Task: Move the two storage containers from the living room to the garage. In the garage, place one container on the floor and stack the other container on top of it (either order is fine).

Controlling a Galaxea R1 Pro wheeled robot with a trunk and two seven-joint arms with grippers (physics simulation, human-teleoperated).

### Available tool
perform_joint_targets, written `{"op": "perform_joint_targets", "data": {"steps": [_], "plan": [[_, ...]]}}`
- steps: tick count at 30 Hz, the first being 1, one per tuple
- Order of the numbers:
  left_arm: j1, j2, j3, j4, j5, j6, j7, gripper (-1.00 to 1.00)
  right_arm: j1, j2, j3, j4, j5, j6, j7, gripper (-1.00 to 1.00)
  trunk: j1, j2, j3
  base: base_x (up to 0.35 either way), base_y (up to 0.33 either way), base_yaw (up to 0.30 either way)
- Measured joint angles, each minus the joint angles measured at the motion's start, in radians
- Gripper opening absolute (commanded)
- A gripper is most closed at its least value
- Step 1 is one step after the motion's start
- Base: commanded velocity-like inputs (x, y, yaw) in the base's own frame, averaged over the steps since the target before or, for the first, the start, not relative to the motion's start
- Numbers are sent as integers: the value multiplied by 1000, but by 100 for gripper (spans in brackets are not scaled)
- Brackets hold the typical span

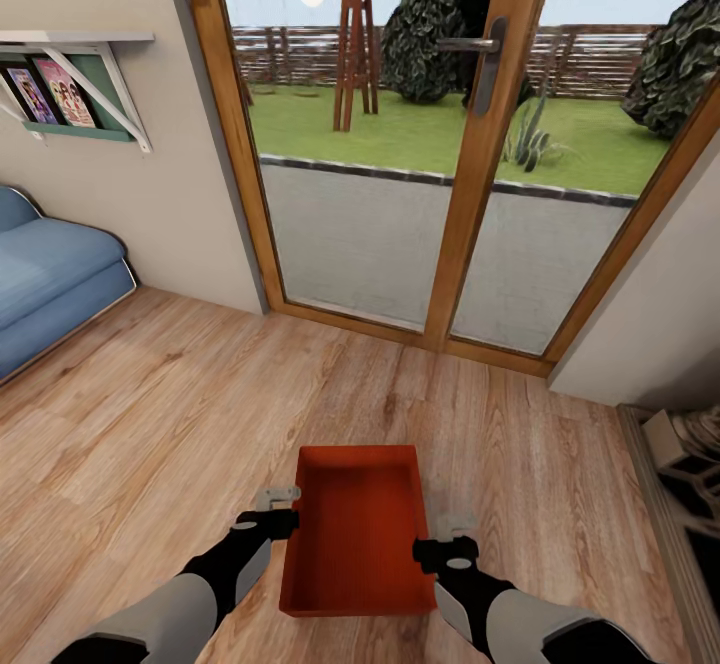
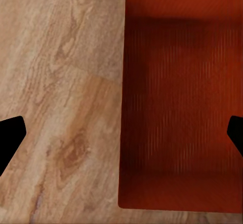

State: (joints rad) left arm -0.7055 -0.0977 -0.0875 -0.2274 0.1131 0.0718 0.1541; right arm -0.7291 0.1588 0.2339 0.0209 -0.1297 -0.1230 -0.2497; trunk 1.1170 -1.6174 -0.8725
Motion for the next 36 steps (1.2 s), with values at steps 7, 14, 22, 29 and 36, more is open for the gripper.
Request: {"op": "perform_joint_targets", "data": {"steps": [7,14,22,29,36], "plan": [[0,-1,1,22,2,-1,4,100,1,0,0,1,2,0,3,100,0,0,0,0,0,0],[1,-2,1,36,3,-3,8,100,1,-1,-2,-10,3,-2,3,100,0,0,0,0,0,0],[0,-1,2,40,8,-2,8,100,1,3,-3,-14,3,-1,3,100,0,0,0,0,0,0],[0,-1,3,68,9,-2,8,100,1,2,-4,-16,5,-2,3,100,0,0,0,0,0,0],[0,-4,3,93,8,-2,9,100,1,1,-5,-16,4,-2,3,100,4,-7,-3,0,0,0]]}}
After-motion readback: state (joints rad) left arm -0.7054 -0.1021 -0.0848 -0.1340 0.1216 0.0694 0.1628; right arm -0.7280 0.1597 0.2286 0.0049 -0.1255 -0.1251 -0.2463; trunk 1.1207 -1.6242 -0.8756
